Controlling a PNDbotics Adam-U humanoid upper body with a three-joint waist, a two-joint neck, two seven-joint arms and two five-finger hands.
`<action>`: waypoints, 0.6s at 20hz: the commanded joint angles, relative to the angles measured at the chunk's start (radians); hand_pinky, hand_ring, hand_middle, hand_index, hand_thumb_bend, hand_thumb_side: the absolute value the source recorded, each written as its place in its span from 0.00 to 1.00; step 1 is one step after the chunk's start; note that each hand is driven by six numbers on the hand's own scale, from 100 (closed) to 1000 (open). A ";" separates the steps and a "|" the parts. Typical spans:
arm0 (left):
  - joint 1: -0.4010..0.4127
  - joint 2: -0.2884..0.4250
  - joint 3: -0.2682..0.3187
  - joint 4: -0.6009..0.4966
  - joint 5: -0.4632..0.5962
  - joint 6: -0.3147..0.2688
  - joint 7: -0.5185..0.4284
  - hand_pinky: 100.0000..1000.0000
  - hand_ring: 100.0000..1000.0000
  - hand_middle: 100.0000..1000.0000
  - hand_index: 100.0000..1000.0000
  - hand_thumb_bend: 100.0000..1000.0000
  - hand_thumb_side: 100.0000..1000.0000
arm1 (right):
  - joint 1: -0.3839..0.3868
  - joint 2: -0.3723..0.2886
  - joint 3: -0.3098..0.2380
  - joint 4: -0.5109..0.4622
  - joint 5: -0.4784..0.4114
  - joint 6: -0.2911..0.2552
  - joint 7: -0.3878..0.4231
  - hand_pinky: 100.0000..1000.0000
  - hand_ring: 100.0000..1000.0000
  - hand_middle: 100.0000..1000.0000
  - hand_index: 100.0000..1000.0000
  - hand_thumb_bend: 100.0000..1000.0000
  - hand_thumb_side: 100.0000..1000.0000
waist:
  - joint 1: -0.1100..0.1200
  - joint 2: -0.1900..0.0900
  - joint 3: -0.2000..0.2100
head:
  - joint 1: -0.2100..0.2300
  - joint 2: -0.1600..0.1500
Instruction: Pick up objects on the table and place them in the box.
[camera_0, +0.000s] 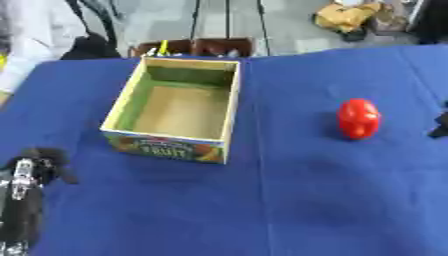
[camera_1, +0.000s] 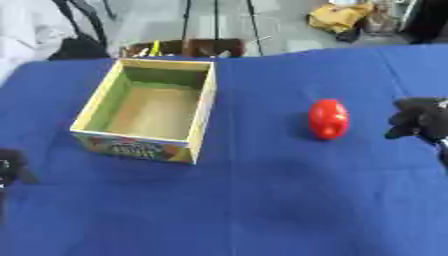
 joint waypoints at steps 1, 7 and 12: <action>-0.007 0.007 -0.004 -0.014 -0.002 -0.003 -0.005 0.31 0.28 0.39 0.53 0.00 0.78 | -0.003 -0.011 0.000 -0.022 0.008 -0.002 0.003 0.57 0.50 0.52 0.72 0.27 0.80 | -0.002 -0.010 0.000 | -0.010 -0.013; -0.007 0.008 -0.006 -0.014 -0.002 -0.002 -0.008 0.31 0.28 0.39 0.53 0.00 0.78 | -0.002 -0.045 0.007 -0.022 0.033 -0.013 -0.004 0.59 0.54 0.57 0.76 0.39 0.88 | -0.003 -0.009 0.000 | -0.048 -0.020; -0.008 0.010 -0.009 -0.013 -0.001 -0.001 -0.012 0.32 0.28 0.39 0.53 0.00 0.78 | -0.019 -0.159 0.032 -0.022 0.103 -0.086 -0.033 0.61 0.58 0.60 0.77 0.45 0.97 | -0.005 -0.012 0.000 | -0.059 -0.014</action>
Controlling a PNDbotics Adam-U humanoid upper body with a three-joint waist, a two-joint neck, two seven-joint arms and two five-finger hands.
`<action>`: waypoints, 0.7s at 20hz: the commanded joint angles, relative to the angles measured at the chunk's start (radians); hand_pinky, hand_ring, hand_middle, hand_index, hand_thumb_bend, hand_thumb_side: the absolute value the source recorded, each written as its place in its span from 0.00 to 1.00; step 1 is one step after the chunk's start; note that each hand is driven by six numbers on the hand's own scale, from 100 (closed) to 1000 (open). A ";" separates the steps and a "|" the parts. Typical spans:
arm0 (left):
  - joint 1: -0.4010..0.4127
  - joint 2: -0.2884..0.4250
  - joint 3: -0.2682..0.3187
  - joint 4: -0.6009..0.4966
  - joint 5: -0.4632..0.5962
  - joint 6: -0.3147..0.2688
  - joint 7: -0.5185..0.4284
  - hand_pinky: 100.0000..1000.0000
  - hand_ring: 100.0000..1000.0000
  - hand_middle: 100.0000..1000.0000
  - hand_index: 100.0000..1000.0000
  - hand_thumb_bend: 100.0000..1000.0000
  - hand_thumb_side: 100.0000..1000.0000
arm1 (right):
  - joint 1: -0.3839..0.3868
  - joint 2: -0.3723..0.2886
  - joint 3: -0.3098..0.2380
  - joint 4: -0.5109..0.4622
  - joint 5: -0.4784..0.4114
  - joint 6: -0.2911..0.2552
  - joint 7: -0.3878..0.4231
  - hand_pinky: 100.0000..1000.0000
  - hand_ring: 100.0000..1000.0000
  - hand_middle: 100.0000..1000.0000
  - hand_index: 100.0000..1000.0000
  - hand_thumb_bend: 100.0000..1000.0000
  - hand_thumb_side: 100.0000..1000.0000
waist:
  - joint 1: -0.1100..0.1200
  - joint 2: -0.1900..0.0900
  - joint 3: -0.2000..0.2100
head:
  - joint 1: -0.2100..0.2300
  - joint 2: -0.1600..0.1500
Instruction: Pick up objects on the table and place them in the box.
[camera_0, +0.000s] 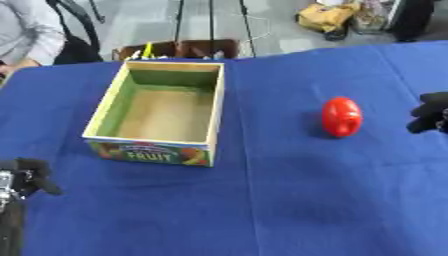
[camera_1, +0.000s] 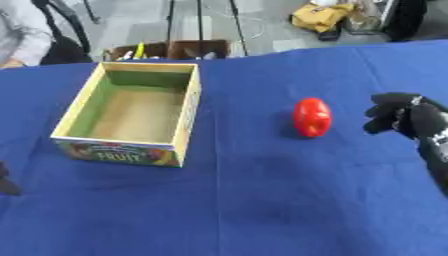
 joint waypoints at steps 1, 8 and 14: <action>-0.007 0.010 -0.003 -0.013 0.000 -0.001 -0.004 0.32 0.28 0.39 0.53 0.00 0.78 | -0.016 -0.072 0.012 -0.022 0.041 -0.034 -0.018 0.61 0.58 0.60 0.77 0.45 0.97 | -0.005 -0.014 0.000 | -0.006 -0.005; -0.004 0.017 -0.006 -0.013 -0.003 -0.002 -0.009 0.32 0.28 0.39 0.53 0.00 0.78 | -0.071 -0.167 0.040 -0.022 0.110 -0.056 0.026 0.61 0.63 0.65 0.78 0.55 1.00 | -0.011 -0.015 0.002 | -0.004 -0.002; -0.006 0.014 -0.009 -0.012 -0.003 -0.002 -0.013 0.32 0.28 0.39 0.53 0.00 0.79 | -0.102 -0.304 0.045 -0.013 0.194 -0.046 0.034 0.61 0.64 0.67 0.79 0.60 1.00 | -0.007 -0.011 0.010 | -0.011 -0.010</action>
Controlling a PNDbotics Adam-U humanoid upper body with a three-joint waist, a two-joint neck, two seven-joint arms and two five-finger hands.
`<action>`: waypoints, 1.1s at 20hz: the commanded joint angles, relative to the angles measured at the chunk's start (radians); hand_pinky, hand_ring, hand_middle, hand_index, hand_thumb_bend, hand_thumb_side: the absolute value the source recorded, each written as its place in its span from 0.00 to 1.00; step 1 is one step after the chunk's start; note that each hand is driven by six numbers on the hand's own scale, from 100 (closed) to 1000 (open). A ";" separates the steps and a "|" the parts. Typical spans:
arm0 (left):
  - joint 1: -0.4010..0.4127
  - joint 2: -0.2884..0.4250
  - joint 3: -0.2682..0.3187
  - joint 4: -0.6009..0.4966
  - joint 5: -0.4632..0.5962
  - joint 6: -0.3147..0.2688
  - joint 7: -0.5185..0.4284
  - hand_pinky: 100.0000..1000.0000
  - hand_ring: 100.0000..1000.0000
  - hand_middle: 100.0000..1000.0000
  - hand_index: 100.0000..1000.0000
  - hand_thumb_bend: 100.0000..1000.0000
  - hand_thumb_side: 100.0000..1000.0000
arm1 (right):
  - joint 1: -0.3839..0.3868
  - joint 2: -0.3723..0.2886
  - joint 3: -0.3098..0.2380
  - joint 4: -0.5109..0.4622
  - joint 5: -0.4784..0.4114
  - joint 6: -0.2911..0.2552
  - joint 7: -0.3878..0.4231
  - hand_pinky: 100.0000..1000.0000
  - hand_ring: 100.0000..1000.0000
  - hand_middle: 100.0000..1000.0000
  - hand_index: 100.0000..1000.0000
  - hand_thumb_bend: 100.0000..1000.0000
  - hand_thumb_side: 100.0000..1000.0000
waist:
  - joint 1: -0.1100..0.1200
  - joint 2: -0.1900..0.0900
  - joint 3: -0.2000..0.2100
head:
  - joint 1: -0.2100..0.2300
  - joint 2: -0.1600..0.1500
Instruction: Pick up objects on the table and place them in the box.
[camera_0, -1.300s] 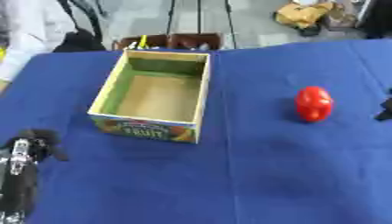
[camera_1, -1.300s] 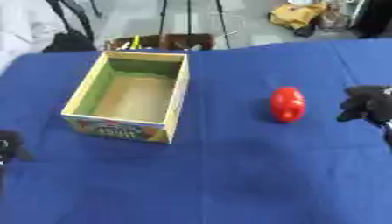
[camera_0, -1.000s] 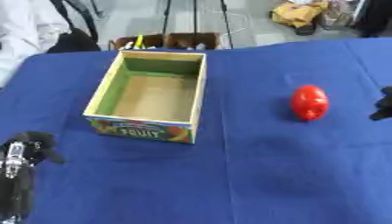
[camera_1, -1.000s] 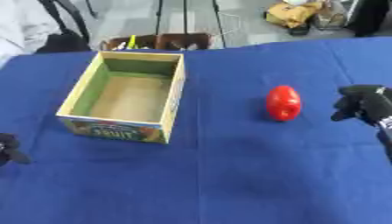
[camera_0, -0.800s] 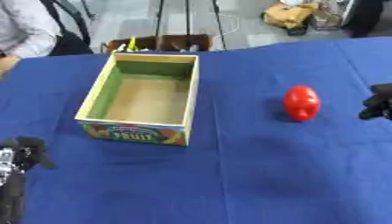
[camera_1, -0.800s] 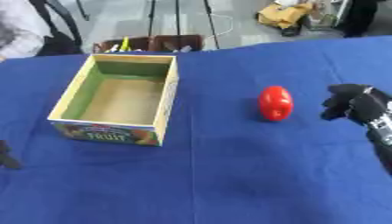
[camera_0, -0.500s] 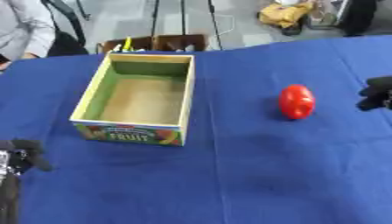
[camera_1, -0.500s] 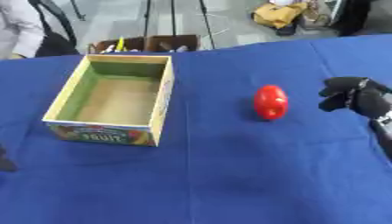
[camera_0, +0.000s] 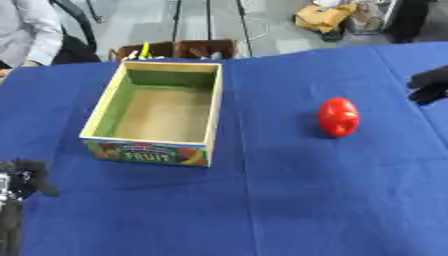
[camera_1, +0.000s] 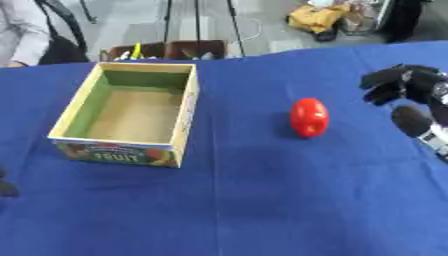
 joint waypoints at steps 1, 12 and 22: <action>-0.005 0.013 -0.004 -0.012 -0.001 -0.002 -0.006 0.32 0.28 0.39 0.53 0.00 0.79 | -0.024 -0.095 0.003 -0.004 0.050 0.004 -0.007 0.61 0.65 0.67 0.79 0.61 1.00 | -0.001 -0.010 0.004 | -0.005 -0.013; -0.003 0.012 -0.009 -0.009 -0.002 -0.004 -0.015 0.32 0.28 0.39 0.53 0.00 0.79 | -0.131 -0.205 0.061 0.135 0.200 -0.069 -0.010 0.65 0.71 0.75 0.85 0.70 0.91 | 0.001 -0.006 0.016 | -0.003 -0.025; 0.001 0.015 -0.018 -0.005 0.001 -0.005 -0.026 0.32 0.28 0.40 0.53 0.00 0.79 | -0.243 -0.252 0.119 0.281 0.243 -0.114 0.029 0.66 0.73 0.77 0.87 0.75 0.85 | -0.002 -0.010 0.029 | -0.017 -0.022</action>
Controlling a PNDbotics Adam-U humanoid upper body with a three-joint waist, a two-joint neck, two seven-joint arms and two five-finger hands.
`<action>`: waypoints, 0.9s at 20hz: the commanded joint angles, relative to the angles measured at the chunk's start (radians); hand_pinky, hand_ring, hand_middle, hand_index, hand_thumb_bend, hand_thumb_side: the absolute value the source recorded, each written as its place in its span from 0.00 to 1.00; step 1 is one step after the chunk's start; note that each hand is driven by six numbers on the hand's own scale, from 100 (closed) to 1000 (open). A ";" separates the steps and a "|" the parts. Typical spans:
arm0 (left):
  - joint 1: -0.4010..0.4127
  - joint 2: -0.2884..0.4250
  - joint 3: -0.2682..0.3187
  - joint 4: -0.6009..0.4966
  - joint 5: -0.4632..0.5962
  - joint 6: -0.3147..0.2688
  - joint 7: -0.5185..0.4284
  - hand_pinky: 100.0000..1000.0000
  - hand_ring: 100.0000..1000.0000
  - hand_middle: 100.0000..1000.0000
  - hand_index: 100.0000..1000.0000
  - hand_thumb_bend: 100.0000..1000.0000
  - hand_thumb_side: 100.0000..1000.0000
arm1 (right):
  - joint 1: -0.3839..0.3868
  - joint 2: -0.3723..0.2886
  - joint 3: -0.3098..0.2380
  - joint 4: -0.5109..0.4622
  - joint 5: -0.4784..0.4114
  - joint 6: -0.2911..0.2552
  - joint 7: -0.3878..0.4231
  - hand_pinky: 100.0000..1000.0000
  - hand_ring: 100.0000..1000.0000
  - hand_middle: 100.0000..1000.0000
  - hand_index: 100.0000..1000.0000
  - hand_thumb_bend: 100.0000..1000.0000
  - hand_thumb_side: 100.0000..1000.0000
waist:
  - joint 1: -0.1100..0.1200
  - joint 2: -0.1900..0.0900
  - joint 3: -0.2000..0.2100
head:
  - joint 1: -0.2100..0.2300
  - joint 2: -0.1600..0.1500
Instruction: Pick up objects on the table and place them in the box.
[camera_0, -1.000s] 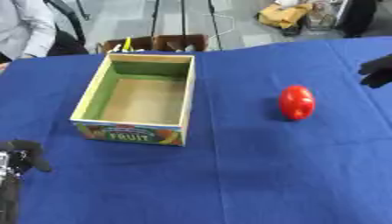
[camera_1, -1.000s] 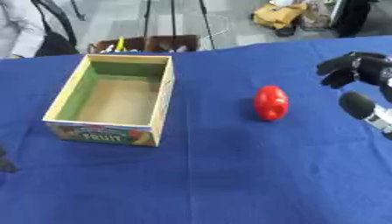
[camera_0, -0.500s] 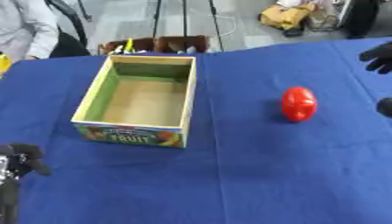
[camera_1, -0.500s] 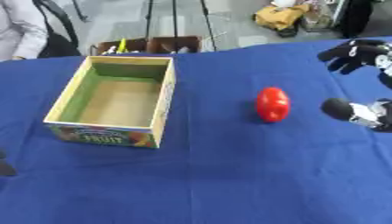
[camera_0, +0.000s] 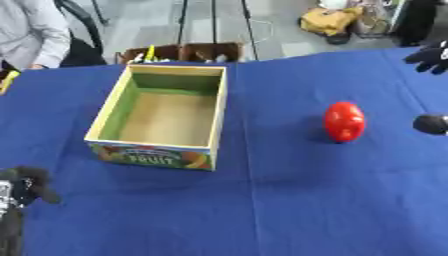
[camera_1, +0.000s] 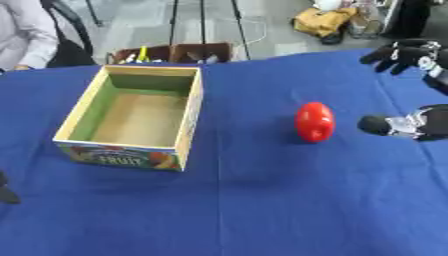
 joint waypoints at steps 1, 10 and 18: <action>0.001 0.016 -0.006 -0.010 0.002 -0.001 -0.008 0.32 0.28 0.40 0.53 0.00 0.79 | -0.058 -0.045 0.019 0.059 0.018 -0.012 0.021 0.66 0.73 0.77 0.87 0.75 0.84 | -0.007 -0.017 0.003 | -0.008 -0.005; 0.008 0.019 -0.014 -0.006 0.005 -0.003 -0.021 0.32 0.28 0.40 0.53 0.00 0.79 | -0.202 -0.036 0.067 0.296 -0.057 -0.091 0.125 0.67 0.73 0.74 0.87 0.69 0.61 | -0.008 -0.021 0.018 | -0.023 -0.006; 0.008 0.021 -0.019 -0.003 0.001 -0.004 -0.031 0.32 0.28 0.40 0.53 0.00 0.79 | -0.265 -0.050 0.081 0.426 -0.059 -0.154 0.223 0.67 0.74 0.76 0.88 0.74 0.36 | -0.014 -0.012 0.034 | -0.036 -0.013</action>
